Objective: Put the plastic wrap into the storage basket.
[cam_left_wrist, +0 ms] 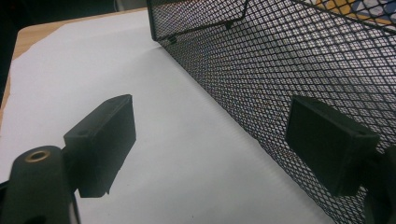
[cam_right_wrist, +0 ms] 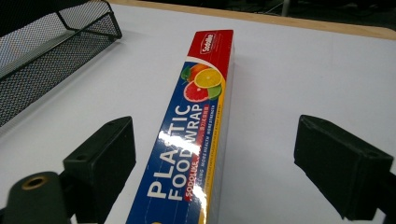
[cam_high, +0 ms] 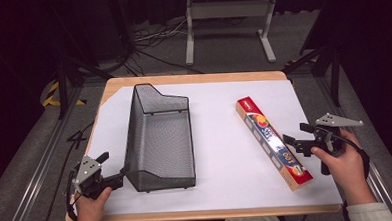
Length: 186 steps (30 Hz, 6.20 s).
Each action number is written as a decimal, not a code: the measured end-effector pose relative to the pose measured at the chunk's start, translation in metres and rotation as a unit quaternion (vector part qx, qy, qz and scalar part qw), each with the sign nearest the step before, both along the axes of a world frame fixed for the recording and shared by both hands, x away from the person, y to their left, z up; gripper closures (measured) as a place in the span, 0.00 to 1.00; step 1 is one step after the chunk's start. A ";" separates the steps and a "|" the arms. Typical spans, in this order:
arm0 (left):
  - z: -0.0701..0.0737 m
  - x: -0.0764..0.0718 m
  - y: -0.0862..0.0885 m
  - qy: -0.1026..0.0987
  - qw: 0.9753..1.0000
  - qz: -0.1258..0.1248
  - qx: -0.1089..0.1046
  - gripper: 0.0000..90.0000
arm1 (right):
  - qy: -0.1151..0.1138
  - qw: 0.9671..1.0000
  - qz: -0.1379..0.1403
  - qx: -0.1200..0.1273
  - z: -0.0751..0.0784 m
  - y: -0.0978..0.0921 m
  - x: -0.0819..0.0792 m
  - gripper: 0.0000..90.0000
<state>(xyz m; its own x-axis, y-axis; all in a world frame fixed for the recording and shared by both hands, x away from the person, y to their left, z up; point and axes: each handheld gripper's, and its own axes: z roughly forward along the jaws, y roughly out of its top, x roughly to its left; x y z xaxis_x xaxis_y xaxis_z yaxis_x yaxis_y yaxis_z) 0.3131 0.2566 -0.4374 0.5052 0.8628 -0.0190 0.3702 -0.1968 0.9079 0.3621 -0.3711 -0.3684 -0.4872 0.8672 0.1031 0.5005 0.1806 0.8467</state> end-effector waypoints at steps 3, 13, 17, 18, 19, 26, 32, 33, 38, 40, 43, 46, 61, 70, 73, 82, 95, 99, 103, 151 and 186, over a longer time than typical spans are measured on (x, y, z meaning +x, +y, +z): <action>0.000 0.000 -0.001 0.000 1.000 0.000 0.002 0.19 | 0.011 1.000 0.000 -0.008 0.004 0.004 0.007 0.15; -0.001 0.001 0.000 0.003 1.000 0.003 0.004 0.19 | 0.051 0.998 -0.002 -0.033 0.011 0.014 0.026 0.14; -0.001 0.001 0.000 0.002 1.000 0.004 0.004 0.19 | 0.066 0.997 -0.001 -0.040 0.009 0.020 0.032 0.14; -0.001 0.001 0.000 0.003 1.000 0.004 0.004 0.19 | 0.077 0.996 -0.003 -0.045 0.007 0.024 0.035 0.14; -0.001 0.001 0.000 0.004 1.000 0.004 0.005 0.19 | 0.083 0.995 -0.003 -0.050 0.005 0.026 0.037 0.14; -0.002 0.002 0.001 0.006 1.000 0.006 0.005 0.19 | 0.130 0.989 -0.010 -0.069 -0.006 0.037 0.047 0.13; -0.003 0.002 0.001 0.009 1.000 0.004 0.006 0.19 | 0.165 0.982 -0.004 -0.089 -0.013 0.047 0.053 0.12; -0.003 0.002 0.001 0.010 1.000 0.003 0.007 0.19 | 0.174 0.980 -0.005 -0.096 -0.015 0.049 0.054 0.12; -0.003 0.003 0.000 0.011 1.000 0.002 0.010 0.19 | 0.204 0.972 -0.007 -0.114 -0.021 0.055 0.059 0.11; -0.003 0.003 0.000 0.011 1.000 0.002 0.009 0.19 | 0.212 0.970 -0.008 -0.120 -0.023 0.056 0.060 0.11; -0.003 0.003 0.000 0.011 1.000 0.002 0.010 0.19 | 0.211 0.969 -0.008 -0.128 -0.025 0.059 0.061 0.11; -0.004 0.003 0.000 0.011 1.000 0.003 0.009 0.19 | 0.214 0.968 -0.009 -0.132 -0.027 0.062 0.063 0.11; -0.004 0.003 0.001 0.010 1.000 0.003 0.008 0.19 | 0.264 0.950 -0.049 -0.159 -0.039 0.074 0.068 0.28; -0.004 0.003 0.001 0.010 1.000 0.006 0.006 0.19 | 0.263 0.944 -0.069 -0.185 -0.039 0.080 0.065 0.44; -0.004 0.003 0.002 0.010 1.000 0.006 0.006 0.19 | 0.262 0.945 -0.070 -0.185 -0.038 0.080 0.065 0.44; -0.004 0.003 0.001 0.010 1.000 0.006 0.007 0.19 | 0.258 0.951 -0.075 -0.156 -0.030 0.077 0.060 0.44; -0.004 0.003 0.001 0.011 1.000 0.007 0.008 0.19 | 0.235 0.962 -0.079 -0.117 0.000 0.077 0.053 0.44; -0.004 0.003 0.002 0.011 1.000 0.008 0.008 0.19 | 0.228 0.964 -0.079 -0.115 0.005 0.077 0.052 0.44; -0.004 0.003 0.001 0.010 1.000 0.008 0.008 0.19 | 0.222 0.966 -0.081 -0.109 0.012 0.076 0.049 0.44; -0.003 0.002 0.004 0.005 1.000 0.012 0.006 0.19 | 0.191 0.977 0.015 -0.088 0.076 0.202 0.034 0.44; -0.003 0.004 0.003 0.006 1.000 0.011 0.006 0.19 | 0.187 0.977 0.064 -0.082 0.067 0.284 0.035 0.44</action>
<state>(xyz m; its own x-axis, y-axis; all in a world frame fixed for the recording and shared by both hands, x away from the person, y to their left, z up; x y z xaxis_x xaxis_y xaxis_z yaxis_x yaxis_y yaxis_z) 0.3168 0.2593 -0.4409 0.4852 0.8743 -0.0144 0.3850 -0.1989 0.9012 0.3969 -0.0873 -0.3013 -0.5471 0.8216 0.1602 0.7345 0.3793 0.5627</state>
